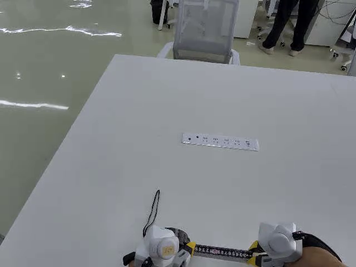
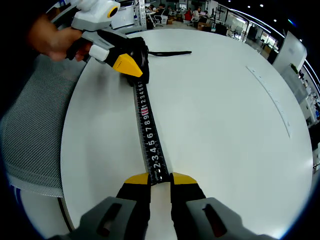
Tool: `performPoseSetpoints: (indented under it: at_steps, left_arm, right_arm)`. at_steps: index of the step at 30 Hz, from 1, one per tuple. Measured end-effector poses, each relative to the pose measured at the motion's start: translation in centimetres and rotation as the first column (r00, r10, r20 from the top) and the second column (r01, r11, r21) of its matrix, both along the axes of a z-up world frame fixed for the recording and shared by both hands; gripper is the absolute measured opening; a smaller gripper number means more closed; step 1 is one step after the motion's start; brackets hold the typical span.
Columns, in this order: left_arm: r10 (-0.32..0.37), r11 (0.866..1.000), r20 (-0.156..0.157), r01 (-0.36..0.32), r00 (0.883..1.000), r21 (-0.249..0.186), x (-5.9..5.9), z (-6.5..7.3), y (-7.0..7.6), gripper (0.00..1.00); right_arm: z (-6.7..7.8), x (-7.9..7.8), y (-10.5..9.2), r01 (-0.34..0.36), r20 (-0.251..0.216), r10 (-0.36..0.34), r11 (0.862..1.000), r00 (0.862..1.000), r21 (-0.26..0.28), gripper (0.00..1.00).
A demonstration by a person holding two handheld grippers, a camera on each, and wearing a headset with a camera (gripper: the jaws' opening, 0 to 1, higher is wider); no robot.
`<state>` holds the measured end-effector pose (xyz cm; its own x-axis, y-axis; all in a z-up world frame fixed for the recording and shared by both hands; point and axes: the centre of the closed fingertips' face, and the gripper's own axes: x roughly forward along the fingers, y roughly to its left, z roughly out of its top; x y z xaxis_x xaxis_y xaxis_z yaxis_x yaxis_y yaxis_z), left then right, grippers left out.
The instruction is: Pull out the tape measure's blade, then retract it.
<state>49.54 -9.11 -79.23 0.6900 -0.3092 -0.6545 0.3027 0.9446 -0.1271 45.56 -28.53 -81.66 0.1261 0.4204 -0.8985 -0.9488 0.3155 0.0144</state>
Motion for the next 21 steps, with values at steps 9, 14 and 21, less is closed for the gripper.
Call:
performPoseSetpoints:
  at_steps: [9,14,21]
  left_arm:
    - [-0.003,1.0,0.0,0.003,1.0,-0.001,0.0,0.0,0.0,0.63]
    - [0.001,1.0,0.005,-0.001,1.0,-0.003,0.0,0.1,0.0,0.63]
    - [0.003,1.0,0.009,-0.003,1.0,-0.006,0.0,0.1,0.1,0.63]
  right_arm:
    - [0.0,0.1,0.5,-0.005,-0.001,0.005,1.0,1.0,0.002,0.14]
    - [0.0,0.1,0.8,-0.005,-0.002,0.005,1.0,1.0,0.003,0.14]
    - [0.0,0.2,1.2,-0.007,-0.002,0.007,1.0,1.0,0.006,0.14]
